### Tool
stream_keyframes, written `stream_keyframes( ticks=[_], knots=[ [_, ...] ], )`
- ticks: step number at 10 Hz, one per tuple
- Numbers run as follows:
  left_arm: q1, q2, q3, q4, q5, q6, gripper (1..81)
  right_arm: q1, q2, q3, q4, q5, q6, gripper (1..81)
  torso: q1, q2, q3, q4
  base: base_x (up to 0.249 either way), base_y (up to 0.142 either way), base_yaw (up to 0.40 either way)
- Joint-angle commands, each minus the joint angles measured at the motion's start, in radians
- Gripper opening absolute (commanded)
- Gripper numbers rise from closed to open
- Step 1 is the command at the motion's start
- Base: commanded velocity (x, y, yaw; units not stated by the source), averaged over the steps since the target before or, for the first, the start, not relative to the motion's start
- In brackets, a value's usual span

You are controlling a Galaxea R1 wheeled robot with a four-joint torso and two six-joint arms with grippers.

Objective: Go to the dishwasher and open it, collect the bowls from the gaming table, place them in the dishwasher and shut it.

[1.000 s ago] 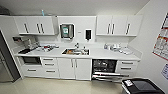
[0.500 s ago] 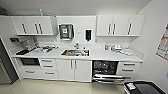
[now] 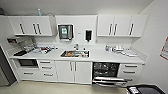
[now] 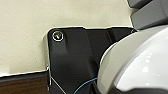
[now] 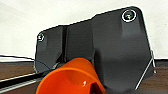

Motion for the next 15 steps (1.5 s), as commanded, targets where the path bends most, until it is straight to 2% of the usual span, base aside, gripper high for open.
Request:
stream_keyframes(
  ticks=[1,15],
  knots=[
    [-0.053,-0.017,0.005,-0.002,0.018,0.000,1.0,0.047,-0.004,0.002,-0.007,-0.029,0.000,1.0,0.000,0.000,0.000,0.000,0.133,0.000,0.000],
    [-0.053,-0.011,0.005,0.000,0.018,-0.002,1.0,0.048,-0.002,0.002,-0.006,-0.029,0.000,1.0,0.000,0.000,0.000,0.000,0.134,0.000,0.000]
  ],
)
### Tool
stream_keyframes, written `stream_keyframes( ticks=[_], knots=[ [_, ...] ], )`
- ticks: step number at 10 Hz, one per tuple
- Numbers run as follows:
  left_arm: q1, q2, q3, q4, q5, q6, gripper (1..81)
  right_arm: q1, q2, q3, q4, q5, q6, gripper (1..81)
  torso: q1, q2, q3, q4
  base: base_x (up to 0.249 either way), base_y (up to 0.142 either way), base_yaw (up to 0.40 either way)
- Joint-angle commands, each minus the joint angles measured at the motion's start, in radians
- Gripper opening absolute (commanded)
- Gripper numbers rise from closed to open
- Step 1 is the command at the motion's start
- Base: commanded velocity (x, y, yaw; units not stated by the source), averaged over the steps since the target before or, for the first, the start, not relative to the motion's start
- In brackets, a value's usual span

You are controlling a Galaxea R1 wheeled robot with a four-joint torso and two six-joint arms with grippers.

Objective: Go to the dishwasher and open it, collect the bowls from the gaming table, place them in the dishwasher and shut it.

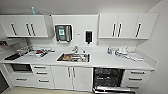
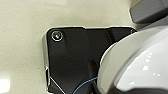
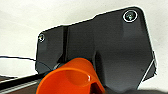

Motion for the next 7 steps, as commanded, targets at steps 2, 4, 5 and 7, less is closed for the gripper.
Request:
stream_keyframes(
  ticks=[2,4,5,7],
  knots=[
    [-0.053,-0.016,0.005,0.001,0.017,0.000,1.0,0.046,-0.005,0.002,-0.006,-0.032,0.000,1.0,0.001,0.000,0.000,0.000,0.135,0.000,0.000],
    [-0.052,-0.018,0.005,0.001,0.017,0.000,1.0,0.044,-0.005,0.002,-0.008,-0.033,0.000,1.0,0.001,0.000,0.000,0.000,0.135,0.000,0.000],
    [-0.050,-0.018,0.005,0.001,0.017,0.000,1.0,0.044,-0.003,0.002,-0.008,-0.033,0.000,1.0,0.001,0.000,0.000,0.000,0.134,0.000,0.000],
    [-0.049,-0.018,0.005,0.000,0.017,0.000,1.0,0.044,-0.002,0.002,-0.009,-0.035,0.000,1.0,0.001,0.000,0.000,0.000,0.135,0.000,0.000]
  ],
)
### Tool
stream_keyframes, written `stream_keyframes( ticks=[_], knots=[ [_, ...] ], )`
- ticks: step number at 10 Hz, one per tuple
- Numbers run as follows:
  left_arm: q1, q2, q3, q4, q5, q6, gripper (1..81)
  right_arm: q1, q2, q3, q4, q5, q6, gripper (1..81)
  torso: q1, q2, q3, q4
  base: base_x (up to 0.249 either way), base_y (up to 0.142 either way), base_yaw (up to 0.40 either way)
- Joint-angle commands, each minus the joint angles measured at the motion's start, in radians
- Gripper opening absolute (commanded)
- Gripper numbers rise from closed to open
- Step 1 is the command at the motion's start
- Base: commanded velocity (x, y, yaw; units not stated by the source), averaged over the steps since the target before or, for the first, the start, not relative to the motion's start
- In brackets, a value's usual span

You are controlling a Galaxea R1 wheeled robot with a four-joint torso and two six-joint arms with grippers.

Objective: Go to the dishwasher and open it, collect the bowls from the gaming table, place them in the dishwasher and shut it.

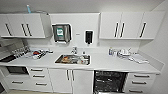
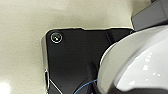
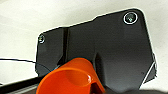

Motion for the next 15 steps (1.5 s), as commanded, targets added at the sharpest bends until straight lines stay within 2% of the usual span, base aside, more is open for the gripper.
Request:
stream_keyframes(
  ticks=[1,11,15],
  knots=[
    [-0.040,-0.020,0.005,0.001,0.017,-0.001,1.0,0.035,-0.002,0.002,-0.009,-0.036,0.000,1.0,0.000,0.000,0.000,0.000,0.135,0.000,0.000],
    [-0.038,-0.021,0.005,0.001,0.016,0.001,1.0,0.035,0.000,0.002,-0.009,-0.037,0.000,1.0,-0.002,-0.002,0.001,0.000,0.135,0.000,0.000],
    [-0.038,-0.023,0.005,0.001,0.017,-0.001,1.0,0.038,0.001,0.002,-0.009,-0.039,0.000,1.0,-0.002,-0.002,0.001,0.000,0.134,-0.115,0.000]
  ],
)
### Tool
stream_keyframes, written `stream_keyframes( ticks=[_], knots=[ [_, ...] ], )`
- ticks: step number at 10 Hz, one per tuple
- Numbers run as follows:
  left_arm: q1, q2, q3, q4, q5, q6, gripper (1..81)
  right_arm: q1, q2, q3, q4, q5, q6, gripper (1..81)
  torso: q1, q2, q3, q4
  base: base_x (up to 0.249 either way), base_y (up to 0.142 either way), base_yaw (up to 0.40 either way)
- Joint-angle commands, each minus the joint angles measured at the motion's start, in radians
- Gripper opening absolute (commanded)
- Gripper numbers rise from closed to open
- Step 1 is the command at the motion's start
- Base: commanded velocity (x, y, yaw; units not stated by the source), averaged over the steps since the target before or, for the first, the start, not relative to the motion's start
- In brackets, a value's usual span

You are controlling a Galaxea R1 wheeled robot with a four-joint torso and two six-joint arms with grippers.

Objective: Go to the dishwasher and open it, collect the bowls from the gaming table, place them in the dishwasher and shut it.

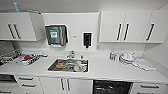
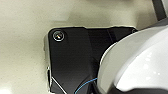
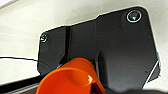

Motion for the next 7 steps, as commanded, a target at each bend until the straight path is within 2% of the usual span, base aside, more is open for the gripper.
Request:
stream_keyframes(
  ticks=[1,7],
  knots=[
    [-0.043,-0.022,0.006,0.000,0.019,-0.003,1.0,0.042,-0.004,0.003,-0.007,-0.035,0.000,1.0,0.000,0.000,0.000,0.000,0.134,-0.122,0.000],
    [-0.043,-0.022,0.006,0.000,0.019,-0.003,1.0,0.039,-0.004,0.000,-0.005,-0.034,0.000,1.0,-0.001,-0.001,0.000,0.000,0.131,-0.114,0.000]
  ],
)
